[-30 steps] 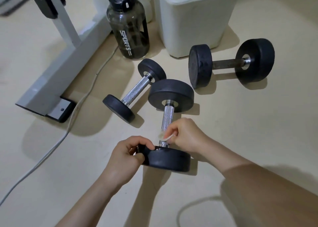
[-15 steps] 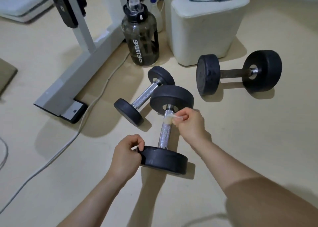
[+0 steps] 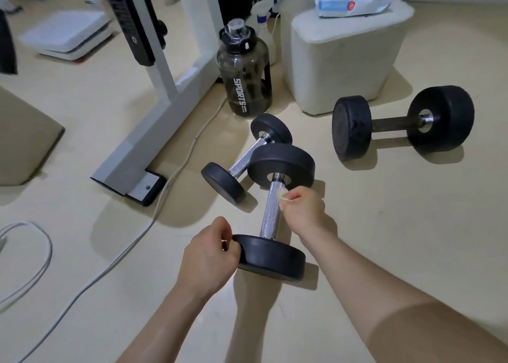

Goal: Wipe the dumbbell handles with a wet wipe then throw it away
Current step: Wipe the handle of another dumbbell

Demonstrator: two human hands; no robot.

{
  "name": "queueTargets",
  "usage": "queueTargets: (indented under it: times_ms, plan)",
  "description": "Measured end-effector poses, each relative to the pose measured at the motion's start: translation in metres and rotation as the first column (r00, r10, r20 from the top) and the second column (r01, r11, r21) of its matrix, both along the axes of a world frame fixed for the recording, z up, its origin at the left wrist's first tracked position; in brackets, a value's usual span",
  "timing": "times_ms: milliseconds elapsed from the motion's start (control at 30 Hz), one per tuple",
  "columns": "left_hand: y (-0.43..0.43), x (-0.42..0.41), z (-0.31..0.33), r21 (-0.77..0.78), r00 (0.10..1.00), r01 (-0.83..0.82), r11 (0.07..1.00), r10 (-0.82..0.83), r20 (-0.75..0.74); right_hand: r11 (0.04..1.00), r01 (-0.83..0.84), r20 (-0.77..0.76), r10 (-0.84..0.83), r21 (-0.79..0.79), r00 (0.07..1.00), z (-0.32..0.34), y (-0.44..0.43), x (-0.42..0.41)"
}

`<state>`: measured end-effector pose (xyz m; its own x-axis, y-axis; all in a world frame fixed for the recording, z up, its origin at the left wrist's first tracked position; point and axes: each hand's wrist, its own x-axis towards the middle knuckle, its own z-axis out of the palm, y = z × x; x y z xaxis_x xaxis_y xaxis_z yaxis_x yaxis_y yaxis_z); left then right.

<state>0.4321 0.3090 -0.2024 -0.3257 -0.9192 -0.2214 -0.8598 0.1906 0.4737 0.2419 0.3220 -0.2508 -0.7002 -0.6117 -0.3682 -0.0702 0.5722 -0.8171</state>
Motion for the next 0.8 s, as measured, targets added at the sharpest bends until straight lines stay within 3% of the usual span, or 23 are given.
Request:
queueTargets:
  times_ms: [67,167,233,300,367,400,433,500,667,800]
  plan:
    - [-0.001,0.001,-0.002,-0.012,1.0,-0.002,1.0,0.002,-0.007,0.983,-0.179,-0.048,0.181,0.037,0.982,-0.001,0.001,0.005]
    - [-0.007,-0.003,0.001,0.001,1.0,0.009,1.0,-0.009,0.024,0.902,-0.416,0.144,0.4,0.112,0.905,-0.001,0.016,0.01]
    - [-0.012,-0.002,0.004,0.036,0.997,0.047,0.998,-0.049,0.067,0.94,-0.34,0.334,0.314,0.021,0.889,0.009,0.02,0.007]
    - [-0.015,-0.001,0.011,0.035,0.991,0.104,0.994,-0.106,0.084,0.982,-0.142,0.487,0.186,-0.126,0.853,0.033,0.018,-0.002]
    - [-0.017,-0.008,0.027,-0.019,0.993,0.103,0.995,-0.104,-0.058,0.965,-0.063,0.567,0.203,-0.256,0.798,0.069,0.018,-0.013]
    - [-0.018,-0.016,0.038,-0.008,0.974,0.067,0.998,-0.068,-0.216,0.947,-0.091,0.562,0.258,-0.309,0.786,0.087,0.021,-0.018]
    - [-0.018,-0.026,0.053,0.071,0.914,0.035,0.997,-0.003,-0.407,0.928,-0.141,0.536,0.318,-0.345,0.782,0.104,0.025,-0.02]
    - [-0.016,-0.05,0.082,0.342,0.704,0.103,0.934,0.175,-0.688,0.9,-0.254,0.465,0.405,-0.355,0.787,0.135,0.032,-0.025]
    - [-0.013,-0.101,0.112,0.49,0.439,0.32,0.811,0.331,-0.835,0.905,-0.312,0.317,0.398,-0.29,0.861,0.199,0.057,-0.051]
    - [-0.003,-0.135,0.118,0.539,0.338,0.527,0.657,0.42,-0.842,0.933,-0.269,0.234,0.324,-0.238,0.917,0.232,0.092,-0.089]
